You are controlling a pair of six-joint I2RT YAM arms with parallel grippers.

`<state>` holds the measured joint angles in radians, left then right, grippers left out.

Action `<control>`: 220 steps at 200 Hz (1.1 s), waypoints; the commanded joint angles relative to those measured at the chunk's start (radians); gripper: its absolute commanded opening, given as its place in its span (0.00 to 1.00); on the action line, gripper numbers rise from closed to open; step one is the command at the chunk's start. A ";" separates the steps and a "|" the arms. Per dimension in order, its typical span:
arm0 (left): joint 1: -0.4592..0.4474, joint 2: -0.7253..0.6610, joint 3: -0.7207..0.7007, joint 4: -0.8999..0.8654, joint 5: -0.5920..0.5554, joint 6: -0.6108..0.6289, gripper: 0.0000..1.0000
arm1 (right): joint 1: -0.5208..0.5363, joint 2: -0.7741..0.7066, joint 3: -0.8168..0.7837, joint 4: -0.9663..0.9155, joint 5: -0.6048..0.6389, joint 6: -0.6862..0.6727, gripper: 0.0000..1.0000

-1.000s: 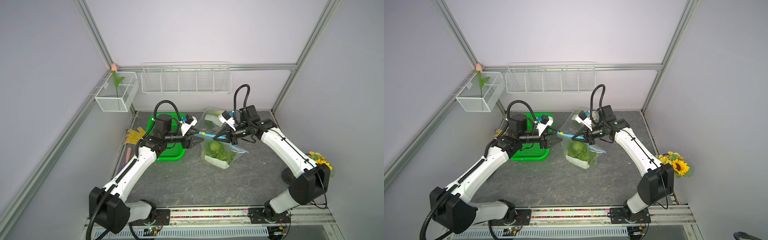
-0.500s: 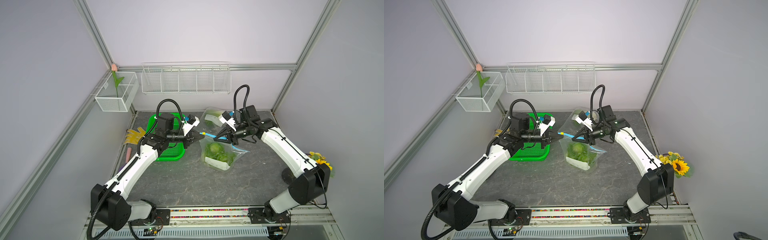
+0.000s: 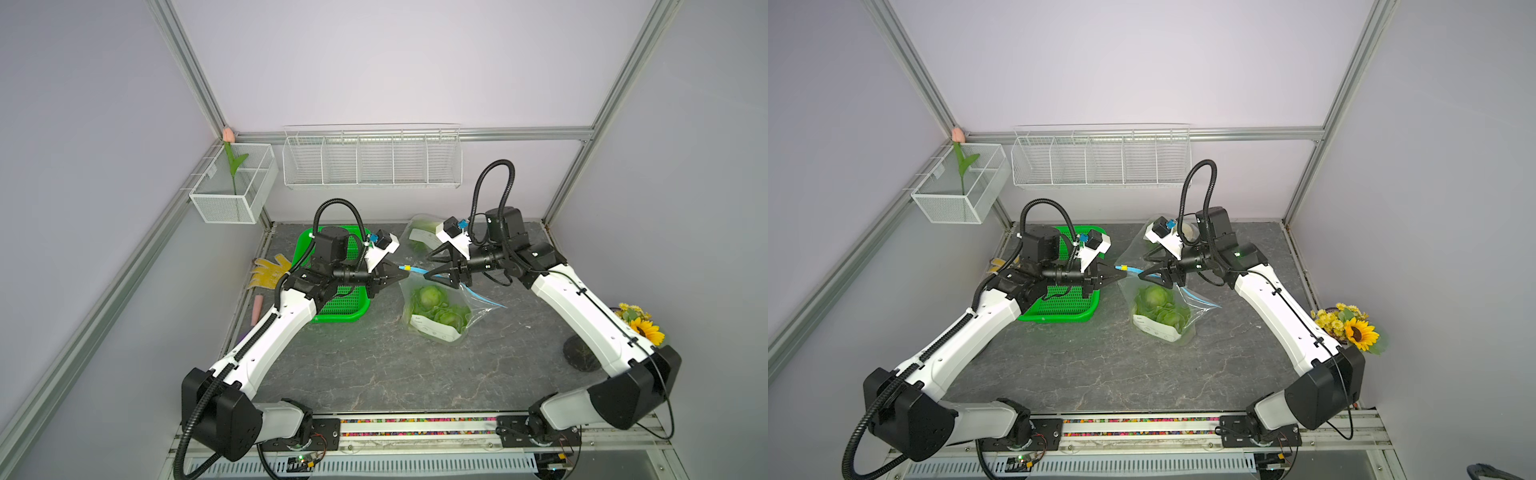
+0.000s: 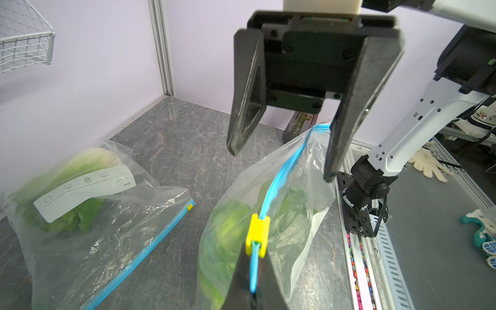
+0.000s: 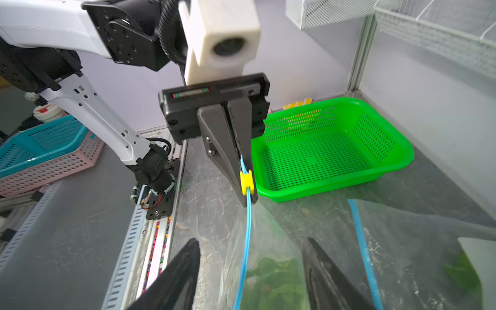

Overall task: Open the zip-top bag and take out the chinese cabbages
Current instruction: Adjust the zipper food storage bag at the center of the board, then unzip the zipper on the zipper food storage bag.

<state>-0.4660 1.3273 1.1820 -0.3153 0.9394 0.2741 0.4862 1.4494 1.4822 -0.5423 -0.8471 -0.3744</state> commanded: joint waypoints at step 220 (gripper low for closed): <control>-0.003 -0.005 0.002 0.021 -0.013 0.011 0.00 | 0.106 0.149 0.184 -0.127 0.065 -0.155 0.16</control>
<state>-0.4660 1.3273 1.1816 -0.2836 0.9310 0.2646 0.5854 1.5974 1.6539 -0.6487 -0.7631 -0.5026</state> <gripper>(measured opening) 0.050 0.163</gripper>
